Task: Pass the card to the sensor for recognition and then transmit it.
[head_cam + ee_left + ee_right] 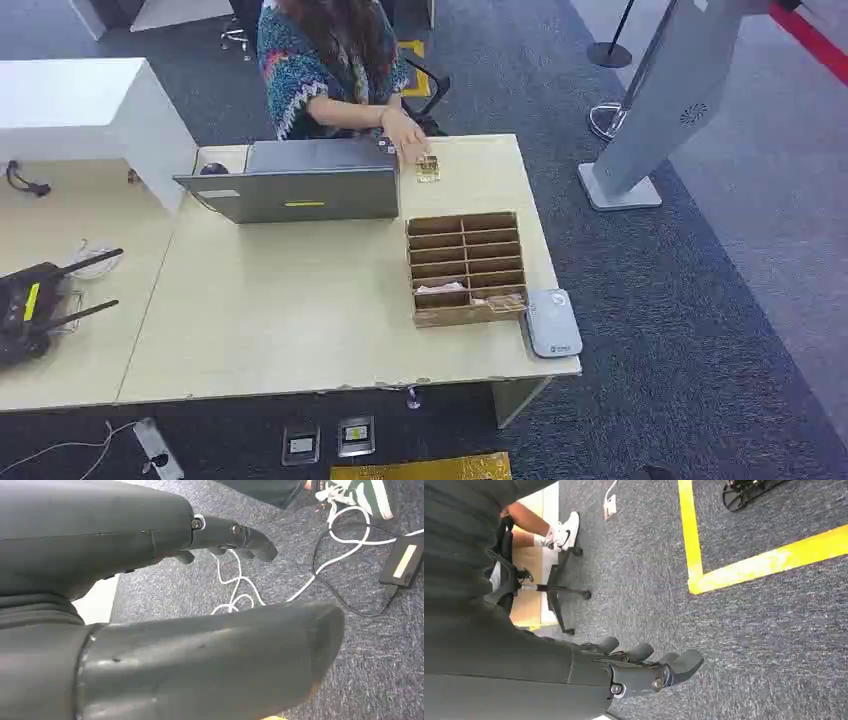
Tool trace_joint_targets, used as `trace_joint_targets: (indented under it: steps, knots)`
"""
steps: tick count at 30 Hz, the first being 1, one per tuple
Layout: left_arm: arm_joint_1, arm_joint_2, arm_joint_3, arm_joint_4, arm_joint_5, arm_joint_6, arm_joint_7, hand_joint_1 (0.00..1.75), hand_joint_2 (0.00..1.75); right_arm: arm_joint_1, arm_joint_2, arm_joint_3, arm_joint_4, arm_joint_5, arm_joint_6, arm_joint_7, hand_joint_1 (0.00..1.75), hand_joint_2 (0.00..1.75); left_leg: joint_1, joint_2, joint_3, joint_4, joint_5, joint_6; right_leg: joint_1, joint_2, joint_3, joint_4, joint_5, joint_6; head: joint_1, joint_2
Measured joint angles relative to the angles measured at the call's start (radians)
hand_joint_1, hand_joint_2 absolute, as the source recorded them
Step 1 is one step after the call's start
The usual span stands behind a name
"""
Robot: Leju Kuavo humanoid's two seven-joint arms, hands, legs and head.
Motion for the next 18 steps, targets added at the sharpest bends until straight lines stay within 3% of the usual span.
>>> trace_joint_targets:
  steps: [9, 10, 18]
  knots:
    - [0.0, 0.01, 0.0, 0.0, 0.019, 0.003, -0.002, 0.0, 0.0, -0.02, 0.0, 0.0, 0.0, 0.007, -0.006, -0.009, 0.0, 1.75, 0.0, 0.0, 0.0, 0.0, 0.0, 0.0, 0.0, 0.0, 0.0, 0.0, 0.0, 0.0, 0.0, 0.0]
    - [0.0, 0.01, 0.0, 0.0, 0.019, 0.003, -0.002, 0.0, 0.0, -0.021, 0.0, 0.0, 0.0, 0.007, -0.006, -0.009, 0.0, 0.0, 0.0, 0.0, 0.0, 0.0, 0.0, 0.0, 0.0, 0.0, 0.0, 0.0, 0.0, 0.0, 0.0, 0.0]
    - [0.0, 0.013, 0.0, 0.0, 0.021, 0.006, -0.007, 0.0, 0.0, -0.042, -0.006, 0.0, 0.0, 0.0, -0.017, -0.034, 0.0, 0.0, 0.0, 0.0, 0.0, 0.0, 0.0, 0.0, 0.0, 0.0, 0.0, 0.0, 0.0, 0.0, 0.0, 0.0]
